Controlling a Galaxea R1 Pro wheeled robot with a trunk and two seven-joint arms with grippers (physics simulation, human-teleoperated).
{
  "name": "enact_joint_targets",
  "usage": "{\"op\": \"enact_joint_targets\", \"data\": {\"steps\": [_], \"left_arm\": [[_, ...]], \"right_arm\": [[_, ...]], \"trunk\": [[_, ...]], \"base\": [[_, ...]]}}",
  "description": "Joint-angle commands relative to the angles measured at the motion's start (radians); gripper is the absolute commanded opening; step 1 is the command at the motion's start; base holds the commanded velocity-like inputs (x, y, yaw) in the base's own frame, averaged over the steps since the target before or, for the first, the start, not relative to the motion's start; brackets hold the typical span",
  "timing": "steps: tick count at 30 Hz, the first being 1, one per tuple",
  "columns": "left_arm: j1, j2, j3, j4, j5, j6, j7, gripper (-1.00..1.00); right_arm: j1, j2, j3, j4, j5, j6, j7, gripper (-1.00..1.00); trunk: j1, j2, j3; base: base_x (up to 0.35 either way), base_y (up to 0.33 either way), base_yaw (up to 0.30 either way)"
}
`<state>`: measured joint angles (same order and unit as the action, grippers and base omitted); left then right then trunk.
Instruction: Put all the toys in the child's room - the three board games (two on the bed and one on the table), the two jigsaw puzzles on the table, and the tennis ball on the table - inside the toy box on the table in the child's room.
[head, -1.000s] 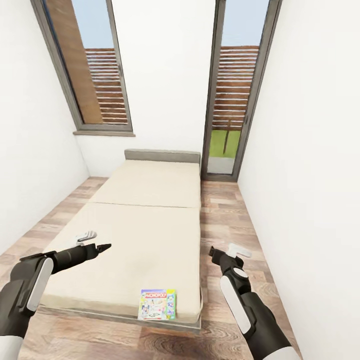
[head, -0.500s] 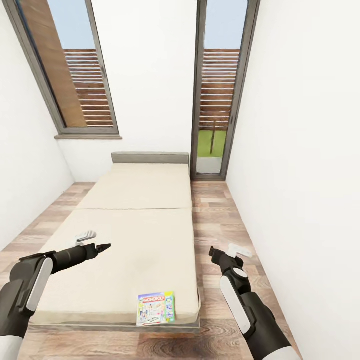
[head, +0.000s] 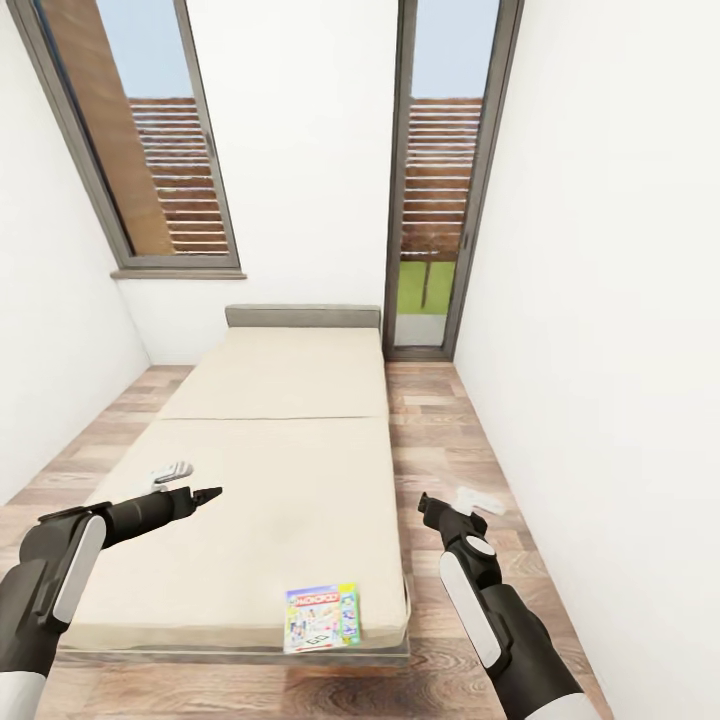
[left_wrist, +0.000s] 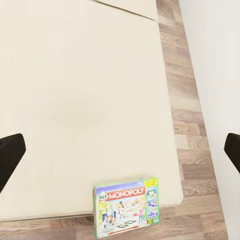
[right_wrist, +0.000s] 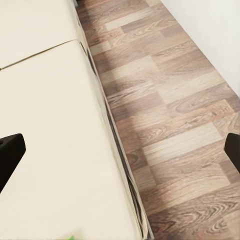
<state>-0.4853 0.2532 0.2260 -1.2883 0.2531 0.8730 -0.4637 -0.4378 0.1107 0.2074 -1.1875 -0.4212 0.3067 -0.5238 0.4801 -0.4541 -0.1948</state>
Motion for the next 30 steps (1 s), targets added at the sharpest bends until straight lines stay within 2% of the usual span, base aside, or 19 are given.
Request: {"op": "enact_joint_targets", "data": {"steps": [1, 7, 22, 30], "left_arm": [[-0.001, 0.000, 0.001, 0.000, 0.000, 0.006, -0.004, 1.00], [-0.001, 0.000, 0.003, 0.000, 0.000, 0.006, -0.005, 1.00], [-0.001, 0.000, 0.001, 0.000, 0.000, 0.006, -0.005, 1.00], [-0.001, 0.000, 0.002, 0.000, 0.000, 0.006, -0.005, 1.00]], "right_arm": [[-0.001, 0.000, 0.002, -0.002, -0.006, 0.004, -0.007, 1.00], [-0.001, 0.000, 0.004, -0.003, -0.004, 0.003, -0.007, 1.00], [-0.001, 0.000, 0.006, -0.007, -0.006, 0.003, -0.006, 1.00], [-0.001, 0.000, 0.007, -0.006, -0.006, 0.003, -0.005, 1.00]], "trunk": [[0.001, -0.002, -0.002], [0.001, -0.002, -0.002], [0.001, -0.002, -0.002], [0.001, -0.002, -0.002]], "base": [[0.000, 0.176, 0.000], [0.000, 0.162, 0.000], [0.000, 0.015, 0.000], [0.000, 0.148, -0.001]]}}
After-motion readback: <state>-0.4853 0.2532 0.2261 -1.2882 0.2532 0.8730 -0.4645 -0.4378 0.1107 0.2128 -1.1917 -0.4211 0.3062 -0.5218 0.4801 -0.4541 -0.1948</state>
